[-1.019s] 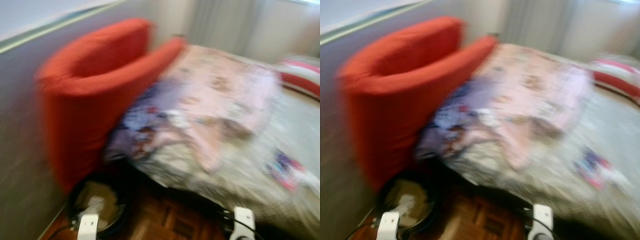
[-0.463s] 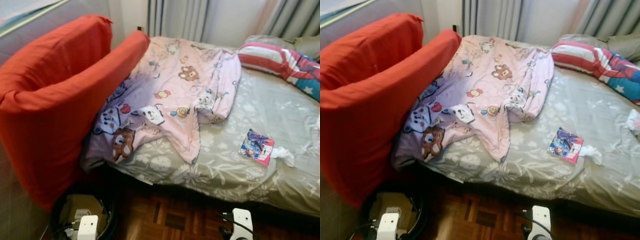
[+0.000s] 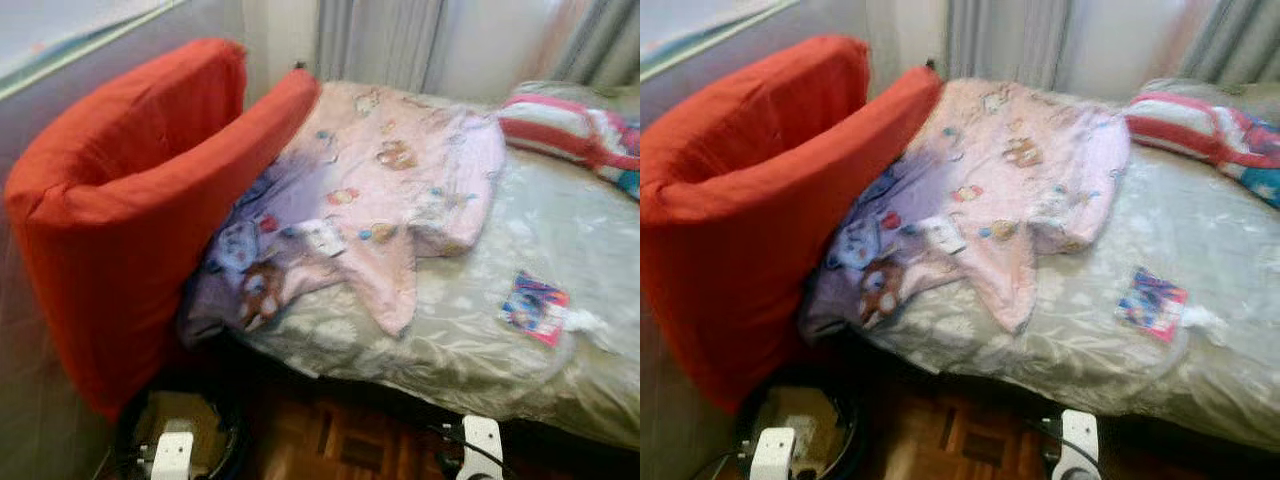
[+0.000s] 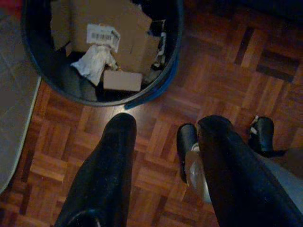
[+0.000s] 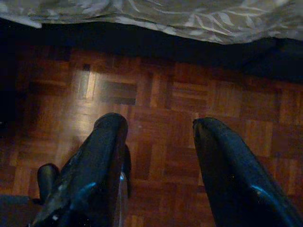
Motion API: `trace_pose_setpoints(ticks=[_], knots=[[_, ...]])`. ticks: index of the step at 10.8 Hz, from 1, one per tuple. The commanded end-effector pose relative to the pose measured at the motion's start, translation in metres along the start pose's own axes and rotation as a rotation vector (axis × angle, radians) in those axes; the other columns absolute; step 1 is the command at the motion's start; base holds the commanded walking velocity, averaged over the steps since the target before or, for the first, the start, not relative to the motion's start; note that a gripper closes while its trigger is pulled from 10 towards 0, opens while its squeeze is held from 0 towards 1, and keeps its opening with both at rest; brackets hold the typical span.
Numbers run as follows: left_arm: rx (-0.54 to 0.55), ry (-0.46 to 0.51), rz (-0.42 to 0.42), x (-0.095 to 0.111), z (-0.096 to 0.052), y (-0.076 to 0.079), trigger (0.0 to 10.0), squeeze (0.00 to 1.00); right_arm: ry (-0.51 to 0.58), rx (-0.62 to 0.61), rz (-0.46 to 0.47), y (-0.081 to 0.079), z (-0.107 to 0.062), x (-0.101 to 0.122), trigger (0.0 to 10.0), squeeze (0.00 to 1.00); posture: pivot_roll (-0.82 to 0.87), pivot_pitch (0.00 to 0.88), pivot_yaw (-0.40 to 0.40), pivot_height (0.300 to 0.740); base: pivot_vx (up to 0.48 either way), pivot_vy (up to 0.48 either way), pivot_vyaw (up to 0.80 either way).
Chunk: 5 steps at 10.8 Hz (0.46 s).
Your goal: Clean up the room
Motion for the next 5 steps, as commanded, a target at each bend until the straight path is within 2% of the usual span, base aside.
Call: trace_pose_setpoints(ticks=[1,3,5], knots=[[-0.007,-0.017,0.017,-0.0051,-0.0006,0.0016,10.0,0.0,-0.016,-0.008,0.001,0.0032,-0.0008,-0.0046,10.0,0.0,0.15,0.015,-0.044,0.74,0.0,-0.262,-0.74],[-0.008,-0.014,0.013,-0.0038,-0.0003,0.0019,10.0,0.0,-0.012,-0.009,-0.001,0.0033,-0.0005,-0.0029,10.0,0.0,0.16,0.026,-0.044,0.74,0.0,-0.266,-0.73],[-0.006,-0.01,0.003,-0.003,-0.0002,0.0021,10.0,0.0,-0.012,-0.015,0.002,0.0039,-0.0004,-0.0022,10.0,0.0,0.16,0.034,-0.048,0.74,0.0,-0.264,0.0]])
Point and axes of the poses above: a point about 5 cm out from each wrist's last joint towards the gripper, its own z axis pointing out of the wrist towards the gripper, its own x axis along the axis of the wrist's last joint, y = z × x, the point moved 2 cm from there along z, pointing out of the wrist towards the gripper, and after that the axes turned 11 degrees about -z, right-handed, at the moved point
